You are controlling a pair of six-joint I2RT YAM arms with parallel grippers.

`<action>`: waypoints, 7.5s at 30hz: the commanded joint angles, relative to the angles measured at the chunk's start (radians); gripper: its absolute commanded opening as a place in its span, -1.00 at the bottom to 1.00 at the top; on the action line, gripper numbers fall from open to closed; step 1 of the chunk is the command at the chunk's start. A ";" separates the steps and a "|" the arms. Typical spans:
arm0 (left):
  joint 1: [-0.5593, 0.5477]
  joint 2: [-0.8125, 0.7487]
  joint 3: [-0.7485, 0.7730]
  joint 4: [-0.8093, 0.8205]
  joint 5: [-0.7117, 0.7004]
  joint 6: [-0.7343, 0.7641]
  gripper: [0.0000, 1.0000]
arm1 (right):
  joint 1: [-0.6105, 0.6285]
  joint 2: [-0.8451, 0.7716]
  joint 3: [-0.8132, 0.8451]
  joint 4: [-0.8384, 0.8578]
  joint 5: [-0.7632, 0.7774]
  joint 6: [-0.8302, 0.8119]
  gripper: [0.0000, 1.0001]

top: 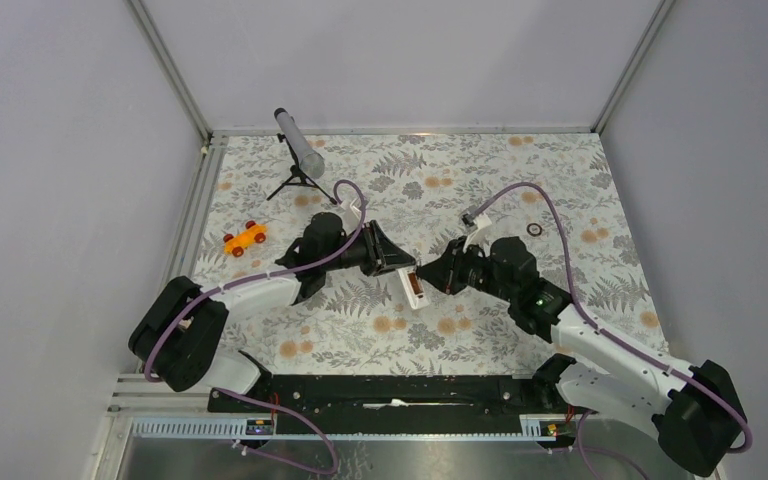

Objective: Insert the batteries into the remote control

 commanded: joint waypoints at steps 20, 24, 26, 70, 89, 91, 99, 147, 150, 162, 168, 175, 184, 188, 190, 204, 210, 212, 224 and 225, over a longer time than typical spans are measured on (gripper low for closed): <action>-0.003 0.007 0.073 0.032 0.052 -0.092 -1.00 | 0.103 0.051 0.084 -0.067 0.145 -0.214 -0.57; -0.003 0.003 0.085 0.009 0.047 -0.075 -1.00 | 0.103 0.064 0.098 -0.090 0.111 -0.231 -0.50; -0.003 0.002 0.091 0.004 0.048 -0.071 -1.00 | 0.103 0.073 0.104 -0.098 0.075 -0.235 -0.47; 0.042 -0.097 0.063 -0.073 0.043 0.021 -1.00 | 0.101 -0.001 -0.082 0.137 0.161 0.877 0.99; 0.041 -0.140 0.087 -0.100 0.104 0.067 -1.00 | 0.097 0.014 -0.209 0.415 0.162 1.065 0.91; 0.041 -0.141 0.087 -0.097 0.107 0.066 -1.00 | 0.095 0.026 -0.218 0.440 0.153 1.081 0.82; 0.041 -0.143 0.088 -0.077 0.127 0.074 -1.00 | 0.086 0.068 -0.219 0.487 0.114 1.107 0.68; 0.077 -0.160 0.074 -0.012 0.161 -0.067 -1.00 | 0.078 0.026 -0.184 0.390 0.098 0.821 0.49; 0.080 -0.159 0.065 -0.019 0.159 -0.054 -1.00 | 0.074 0.010 -0.176 0.391 0.102 0.810 0.61; 0.082 -0.172 0.065 -0.045 0.174 0.051 -1.00 | 0.032 -0.012 -0.131 0.293 0.065 0.670 0.61; 0.090 -0.185 0.069 -0.068 0.164 0.089 -1.00 | 0.021 0.016 0.019 0.064 -0.007 0.382 0.42; 0.103 -0.183 0.063 -0.058 0.173 0.091 -1.00 | 0.020 0.045 0.105 -0.051 -0.070 0.210 0.52; 0.104 -0.189 0.062 -0.057 0.192 0.095 -1.00 | 0.020 0.146 0.148 -0.042 -0.098 0.179 0.04; 0.104 -0.194 0.064 -0.066 0.192 0.101 -1.00 | 0.019 0.167 0.151 -0.041 -0.077 0.193 -0.31; 0.105 -0.201 0.066 -0.079 0.183 0.113 -1.00 | 0.019 0.163 0.151 -0.057 -0.067 0.196 -0.22; 0.147 -0.270 0.086 -0.335 0.057 0.275 -1.00 | -0.033 0.035 0.235 -0.451 0.240 0.052 0.34; 0.159 -0.293 0.088 -0.412 0.015 0.332 -1.00 | -0.196 0.192 0.265 -0.781 0.634 0.029 0.24; 0.164 -0.296 0.087 -0.420 0.015 0.339 -1.00 | -0.286 0.242 0.243 -0.790 0.657 0.034 0.22; 0.188 -0.317 0.066 -0.432 0.031 0.353 -1.00 | -0.497 0.365 0.171 -0.666 0.672 0.007 0.37; 0.189 -0.315 0.066 -0.430 0.035 0.352 -1.00 | -0.504 0.377 0.168 -0.657 0.677 0.009 0.38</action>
